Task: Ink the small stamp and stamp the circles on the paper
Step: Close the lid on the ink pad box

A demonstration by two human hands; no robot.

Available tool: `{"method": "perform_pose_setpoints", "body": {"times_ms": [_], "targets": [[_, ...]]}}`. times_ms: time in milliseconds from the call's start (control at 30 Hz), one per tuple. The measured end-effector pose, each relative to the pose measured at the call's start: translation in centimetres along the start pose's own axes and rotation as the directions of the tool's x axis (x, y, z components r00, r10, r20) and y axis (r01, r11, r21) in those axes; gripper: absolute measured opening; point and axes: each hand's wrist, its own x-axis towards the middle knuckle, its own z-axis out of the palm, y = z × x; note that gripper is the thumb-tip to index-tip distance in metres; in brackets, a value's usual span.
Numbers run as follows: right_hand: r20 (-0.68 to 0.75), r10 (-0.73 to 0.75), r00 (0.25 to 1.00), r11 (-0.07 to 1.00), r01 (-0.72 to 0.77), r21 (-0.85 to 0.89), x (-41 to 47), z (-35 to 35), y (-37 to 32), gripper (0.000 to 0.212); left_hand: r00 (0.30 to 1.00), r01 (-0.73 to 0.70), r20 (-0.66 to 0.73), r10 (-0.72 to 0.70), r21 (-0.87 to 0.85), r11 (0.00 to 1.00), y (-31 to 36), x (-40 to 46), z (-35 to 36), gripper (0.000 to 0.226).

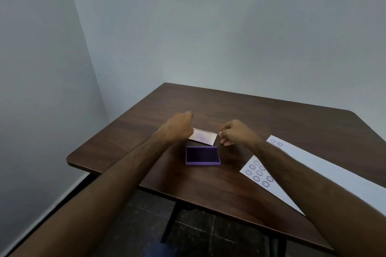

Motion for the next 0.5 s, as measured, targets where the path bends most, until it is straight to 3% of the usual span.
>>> {"method": "perform_pose_setpoints", "body": {"times_ms": [133, 333, 500], "targets": [[0.056, 0.030, 0.998, 0.998, -0.033, 0.052, -0.1, 0.2, -0.3, 0.024, 0.997, 0.074, 0.017, -0.076, 0.093, 0.993, 0.0, 0.7, 0.8, 0.040], [0.086, 0.101, 0.991, 0.960, -0.120, 0.254, -0.8, 0.5, -0.8, 0.019, 0.984, 0.068, -0.150, -0.094, -0.169, 0.983, -0.8, 0.2, 1.7, 0.040], [-0.008, 0.083, 0.996, 0.829, -0.065, 0.555, -1.6, 0.6, -0.8, 0.032, 0.928, -0.024, -0.360, -0.097, -0.320, 0.947, -0.5, -0.9, 1.7, 0.031]]}}
